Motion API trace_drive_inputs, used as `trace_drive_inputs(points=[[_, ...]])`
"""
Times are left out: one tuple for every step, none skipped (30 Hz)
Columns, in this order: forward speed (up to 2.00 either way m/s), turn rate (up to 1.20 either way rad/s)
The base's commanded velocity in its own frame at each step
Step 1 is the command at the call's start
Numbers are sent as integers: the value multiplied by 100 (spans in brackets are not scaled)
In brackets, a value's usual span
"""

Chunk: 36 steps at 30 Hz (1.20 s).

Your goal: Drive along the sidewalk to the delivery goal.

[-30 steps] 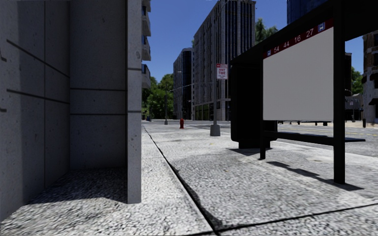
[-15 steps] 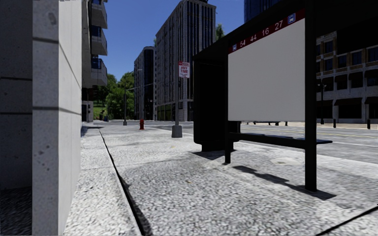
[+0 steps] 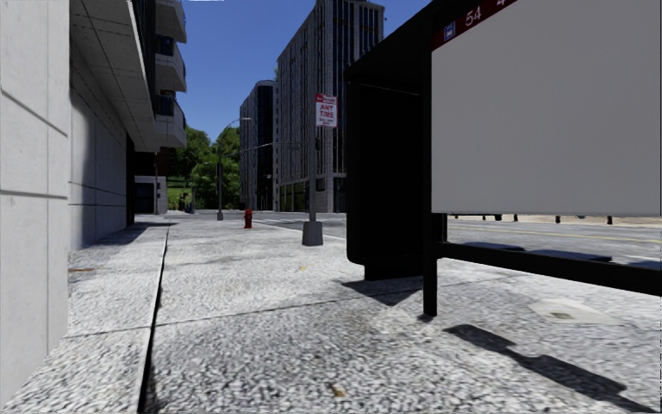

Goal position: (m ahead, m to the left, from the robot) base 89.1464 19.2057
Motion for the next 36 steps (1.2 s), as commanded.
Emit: trace_drive_inputs(points=[[200, 48], [200, 56], [200, 56], [200, 58], [200, 59], [200, 59], [200, 59], [200, 59], [200, 59], [200, 59], [200, 59], [200, 59], [200, 58], [200, 58], [200, 58], [200, 58], [200, 58], [200, 58], [200, 58], [200, 56], [200, 56], [200, 49], [200, 0], [200, 0], [200, 0], [200, 0], [200, 0], [200, 0], [200, 0], [200, 0], [200, 0], [200, 0], [200, 0], [200, 0], [200, 0], [200, 0]])
